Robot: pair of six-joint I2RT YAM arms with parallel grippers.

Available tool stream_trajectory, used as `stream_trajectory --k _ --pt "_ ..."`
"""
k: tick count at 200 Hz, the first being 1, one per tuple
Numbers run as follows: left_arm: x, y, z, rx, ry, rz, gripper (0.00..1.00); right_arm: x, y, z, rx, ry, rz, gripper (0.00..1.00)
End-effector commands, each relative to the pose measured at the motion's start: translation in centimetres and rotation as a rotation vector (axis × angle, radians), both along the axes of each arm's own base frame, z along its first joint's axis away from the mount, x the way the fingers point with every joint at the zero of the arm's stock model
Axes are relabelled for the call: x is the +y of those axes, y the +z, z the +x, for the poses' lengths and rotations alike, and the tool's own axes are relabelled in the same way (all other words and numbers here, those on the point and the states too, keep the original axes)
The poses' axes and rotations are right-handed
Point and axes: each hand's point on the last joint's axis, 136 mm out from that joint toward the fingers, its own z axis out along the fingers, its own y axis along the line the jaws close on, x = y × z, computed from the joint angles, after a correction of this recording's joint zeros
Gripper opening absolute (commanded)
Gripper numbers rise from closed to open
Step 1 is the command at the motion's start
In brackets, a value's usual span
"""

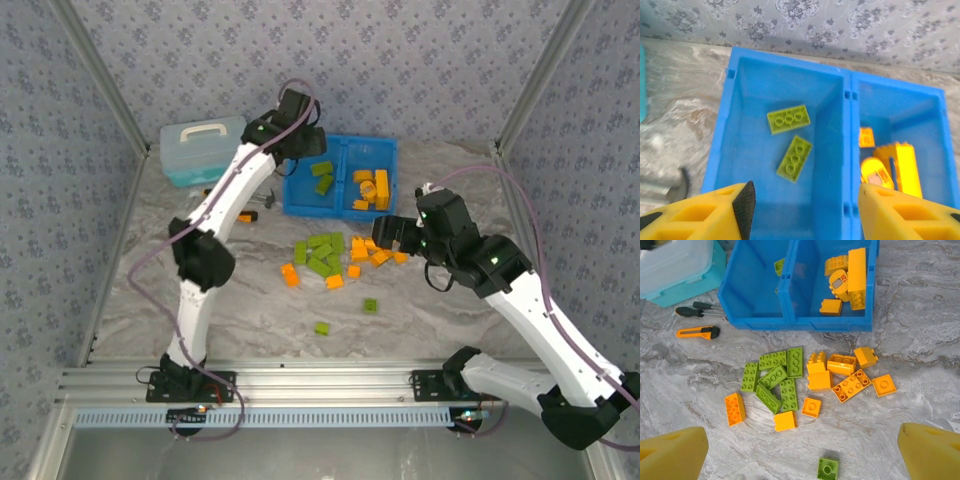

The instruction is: Sort the legos into containers by color

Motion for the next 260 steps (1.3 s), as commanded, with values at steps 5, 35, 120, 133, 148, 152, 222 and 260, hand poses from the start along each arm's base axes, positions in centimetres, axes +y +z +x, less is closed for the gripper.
stream_trajectory --k 5,35,120,133,148,152,222,260 --pt "1.3 0.0 -6.1 0.001 -0.016 0.062 0.59 0.4 -0.4 0.4 0.004 -0.003 0.002 1.0" --pt "3.6 -7.5 -12.0 0.133 0.017 0.04 0.6 1.0 -1.0 0.7 0.024 0.013 -0.004 1.0" --pt "2.4 -20.1 -15.4 0.375 -0.112 0.096 0.6 0.9 -1.9 0.1 0.058 0.012 -0.008 1.0" --pt "2.2 -20.9 -15.1 0.382 -0.113 0.104 0.6 0.7 -1.9 -0.1 0.058 0.01 -0.006 1.0" --pt "2.1 -21.8 -14.8 0.398 -0.113 0.121 0.6 0.5 -1.9 -0.3 0.056 0.006 -0.005 1.0" --pt "2.0 -22.0 -14.8 0.403 -0.113 0.124 0.6 0.5 -1.9 -0.3 0.057 0.005 -0.006 1.0" --pt "2.4 -24.7 -15.2 0.462 -0.094 0.163 0.43 0.4 -1.9 -0.5 0.057 0.004 -0.001 1.0" --pt "2.4 -22.9 -14.9 0.436 -0.087 0.148 0.34 0.3 -1.7 -0.7 0.052 0.003 0.001 1.0"
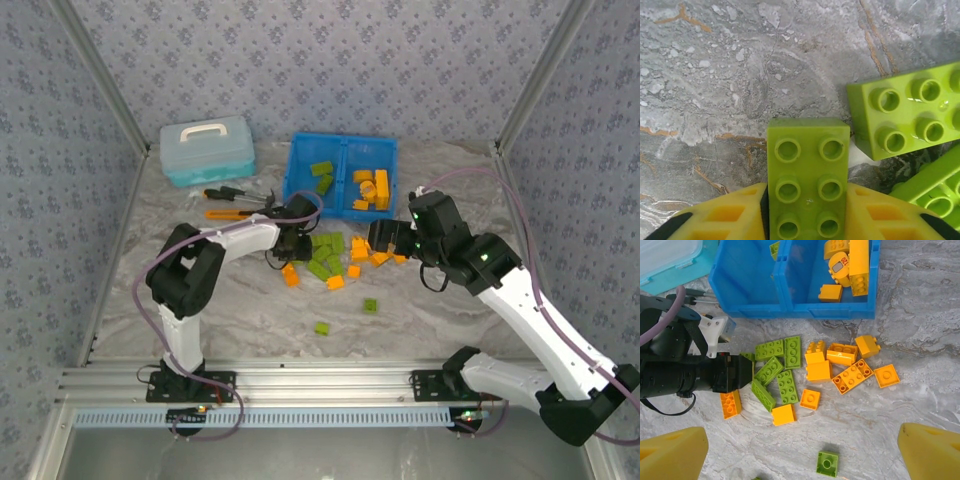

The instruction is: Sort the legos into containers by color

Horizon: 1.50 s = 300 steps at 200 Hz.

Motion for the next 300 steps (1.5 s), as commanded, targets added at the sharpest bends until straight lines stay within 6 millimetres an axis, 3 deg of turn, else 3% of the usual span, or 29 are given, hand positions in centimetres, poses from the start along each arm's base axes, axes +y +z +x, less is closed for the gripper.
stream_trajectory --k 1,18,46,64,84,100,112,125,166,203,223,254,300 --pt "-0.5 2.1 0.6 -0.031 0.003 -0.016 0.34 -0.2 0.0 -0.7 0.009 -0.006 0.009 1.0" --pt "-0.8 5.4 1.2 -0.084 0.001 -0.046 0.33 -0.3 0.1 -0.8 0.008 -0.006 0.012 1.0" --pt "-1.0 12.9 2.9 -0.242 -0.015 -0.073 0.33 -0.5 0.3 -0.9 0.001 -0.013 0.015 1.0" --pt "-0.7 17.0 4.9 -0.351 -0.025 -0.042 0.33 -0.5 0.5 -0.9 -0.003 -0.013 0.017 1.0" --pt "-0.6 19.6 8.0 -0.433 -0.021 -0.019 0.33 -0.4 0.5 -0.8 -0.006 -0.012 0.02 1.0" --pt "-1.1 20.4 10.7 -0.459 -0.013 -0.026 0.33 -0.2 0.6 -0.9 -0.008 -0.006 0.026 1.0" --pt "-1.1 19.6 12.0 -0.424 -0.009 0.0 0.33 -0.3 0.8 -1.1 -0.007 -0.005 0.022 1.0" --pt "-1.5 20.0 13.9 -0.427 0.001 0.002 0.33 -0.5 0.8 -1.3 -0.009 -0.008 0.017 1.0" --pt "-2.3 16.6 18.8 -0.41 0.025 0.078 0.34 -0.9 0.3 -2.0 0.016 -0.029 0.019 1.0" --pt "-2.4 13.0 20.8 -0.371 0.063 0.073 0.35 -0.9 0.3 -2.6 0.022 -0.028 0.024 1.0" --pt "-3.1 12.4 20.7 -0.356 0.051 0.043 0.4 -1.0 0.3 -2.8 0.02 -0.031 0.021 1.0" --pt "-4.1 16.1 20.3 -0.415 0.034 -0.015 0.57 -1.2 -1.1 -2.9 0.042 -0.032 -0.006 1.0" --pt "-3.3 25.2 18.1 -0.516 0.043 -0.117 0.59 0.1 -1.2 -2.6 0.037 0.018 -0.002 1.0"
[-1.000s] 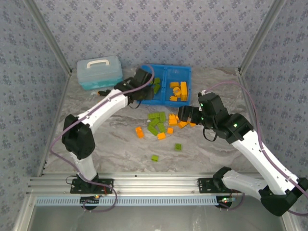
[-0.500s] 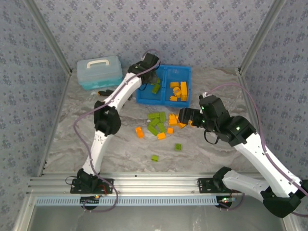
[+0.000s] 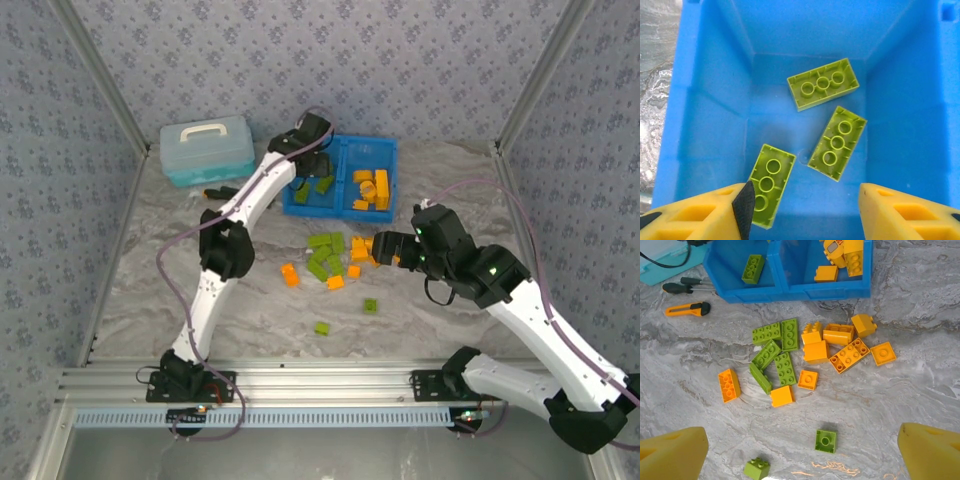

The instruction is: Sort the legos into containers by color

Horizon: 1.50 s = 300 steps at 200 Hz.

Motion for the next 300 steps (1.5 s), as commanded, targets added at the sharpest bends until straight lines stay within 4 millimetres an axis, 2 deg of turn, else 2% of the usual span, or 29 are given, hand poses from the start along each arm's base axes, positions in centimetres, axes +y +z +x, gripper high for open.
stream_trajectory --k 1,25,37,48,50,56,57,58,61,67,70,74,101,129,154,172,188,227,253,281,300 --pt "0.5 12.1 -2.0 -0.162 -0.014 -0.132 0.59 0.7 -0.5 0.0 0.0 0.031 -0.012 1.0" --pt "2.5 17.5 -5.4 -0.212 -0.02 -0.156 0.59 4.3 -1.4 0.0 0.005 0.18 -0.025 1.0" --pt "4.0 19.1 -7.6 -0.235 -0.029 -0.151 0.59 6.8 -2.3 -0.1 0.025 0.259 -0.047 1.0" --pt "5.5 19.7 -9.7 -0.25 -0.035 -0.138 0.6 9.3 -4.1 -0.3 0.069 0.334 -0.087 1.0" --pt "5.9 19.7 -10.1 -0.253 -0.034 -0.136 0.6 10.0 -3.5 -0.2 0.06 0.345 -0.08 1.0" --pt "7.0 19.8 -11.3 -0.261 -0.028 -0.126 0.6 11.6 -4.1 -0.3 0.073 0.383 -0.098 1.0" --pt "7.3 20.5 -11.5 -0.277 -0.025 -0.134 0.6 11.8 -4.3 -0.3 0.077 0.385 -0.102 1.0" --pt "7.5 19.8 -11.8 -0.263 -0.025 -0.125 0.6 12.0 -4.2 -0.3 0.076 0.392 -0.102 1.0" --pt "8.1 20.0 -12.3 -0.269 -0.017 -0.122 0.61 12.8 -4.7 -0.4 0.086 0.407 -0.115 1.0" --pt "9.4 19.1 -13.5 -0.255 -0.003 -0.104 0.61 14.1 -5.8 -0.5 0.109 0.429 -0.146 1.0" --pt "10.1 19.5 -14.0 -0.267 0.004 -0.108 0.61 14.9 -6.1 -0.5 0.113 0.439 -0.155 1.0" --pt "11.0 19.2 -14.9 -0.262 0.013 -0.103 0.62 15.7 -6.5 -0.6 0.116 0.449 -0.171 1.0" --pt "16.0 16.1 -20.6 -0.213 0.05 -0.064 0.67 21.0 -10.8 -0.1 0.16 0.508 -0.24 1.0" --pt "18.8 12.6 -26.2 -0.161 0.057 -0.068 0.79 23.3 -15.1 1.7 0.195 0.472 -0.33 1.0" --pt "20.7 10.9 -29.6 -0.138 0.102 -0.094 0.86 24.9 -18.0 3.0 0.213 0.471 -0.384 0.97" --pt "21.4 10.1 -30.8 -0.146 0.13 -0.122 0.9 25.7 -19.9 3.8 0.223 0.467 -0.416 0.92" --pt "21.7 9.3 -31.5 -0.14 0.156 -0.145 0.92 26.1 -21.4 4.3 0.239 0.461 -0.44 0.82" --pt "21.8 7.8 -32.0 -0.13 0.19 -0.19 0.95 26.8 -23.5 4.6 0.262 0.459 -0.452 0.61" --pt "21.7 7.7 -31.9 -0.127 0.183 -0.181 0.96 26.8 -23.8 4.5 0.264 0.463 -0.456 0.58" --pt "21.6 8.0 -31.6 -0.132 0.177 -0.176 0.96 26.5 -23.8 4.9 0.262 0.449 -0.461 0.49" --pt "21.4 8.0 -31.4 -0.129 0.172 -0.177 0.96 26.4 -23.2 5.1 0.258 0.444 -0.453 0.45"
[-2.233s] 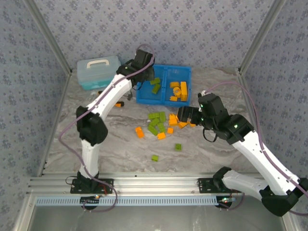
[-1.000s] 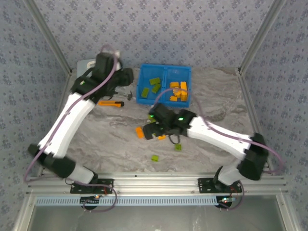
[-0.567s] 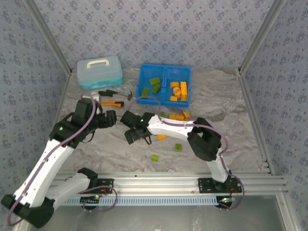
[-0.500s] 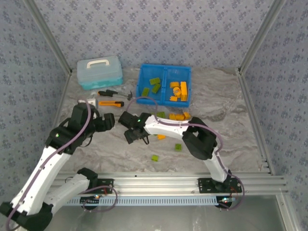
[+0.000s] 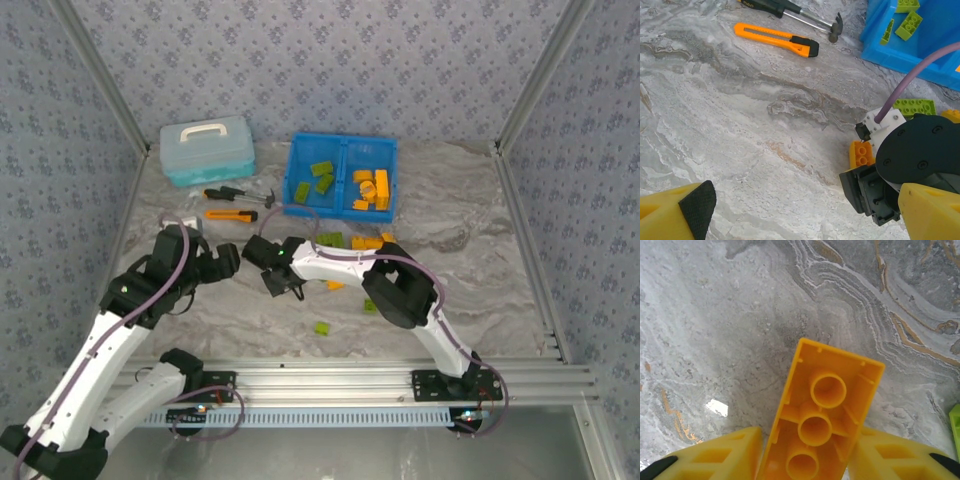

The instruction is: Sort the legos into containers by color

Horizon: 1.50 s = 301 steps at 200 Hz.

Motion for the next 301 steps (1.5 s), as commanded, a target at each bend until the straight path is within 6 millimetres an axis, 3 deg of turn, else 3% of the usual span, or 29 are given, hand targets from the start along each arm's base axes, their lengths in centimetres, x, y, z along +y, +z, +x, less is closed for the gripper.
stream_trajectory --k 1,31,47,65,96,122,148,169,206,227,244,262,280,301 --pt "-0.4 1.2 0.5 -0.03 -0.003 -0.025 0.96 0.0 0.9 1.0 -0.025 -0.02 0.004 0.45" --pt "-0.4 1.2 0.6 -0.033 -0.001 -0.031 0.97 0.1 3.3 0.7 -0.054 -0.001 0.046 0.37" --pt "-0.6 1.4 0.6 -0.037 -0.01 -0.038 0.97 -0.6 5.7 0.6 -0.088 -0.003 0.067 0.36" --pt "-1.6 2.0 0.5 -0.06 -0.067 -0.067 0.98 -2.2 9.7 1.3 -0.165 -0.018 0.108 0.35" --pt "-4.4 4.0 0.2 -0.146 -0.217 -0.177 0.99 -8.1 16.4 5.2 -0.347 -0.102 0.139 0.36" --pt "-5.0 4.3 0.0 -0.163 -0.238 -0.225 0.99 -14.2 19.1 10.8 -0.423 -0.228 0.17 0.35" --pt "-5.3 3.8 -0.2 -0.142 -0.236 -0.249 0.99 -18.0 19.3 16.8 -0.43 -0.294 0.168 0.36" --pt "-5.5 3.5 -0.5 -0.129 -0.24 -0.267 0.99 -19.4 17.9 21.4 -0.403 -0.337 0.151 0.35" --pt "-5.3 2.8 -1.2 -0.103 -0.213 -0.3 0.99 -20.2 13.8 26.0 -0.332 -0.364 0.111 0.37" --pt "-5.4 1.6 -1.7 -0.048 -0.2 -0.311 0.99 -20.8 12.1 27.0 -0.287 -0.403 0.105 0.43" --pt "-6.0 0.5 -1.9 0.01 -0.209 -0.323 0.99 -20.8 12.2 27.0 -0.276 -0.409 0.125 0.54" --pt "-7.0 -0.6 -1.9 0.05 -0.216 -0.336 0.99 -21.1 14.0 26.8 -0.304 -0.405 0.123 0.65" --pt "-8.3 -1.7 -1.6 0.078 -0.221 -0.315 0.99 -21.8 16.6 26.2 -0.335 -0.416 0.131 0.67" --pt "-9.8 -3.3 -1.1 0.107 -0.212 -0.236 0.99 -22.6 20.0 24.1 -0.368 -0.423 0.166 0.67"
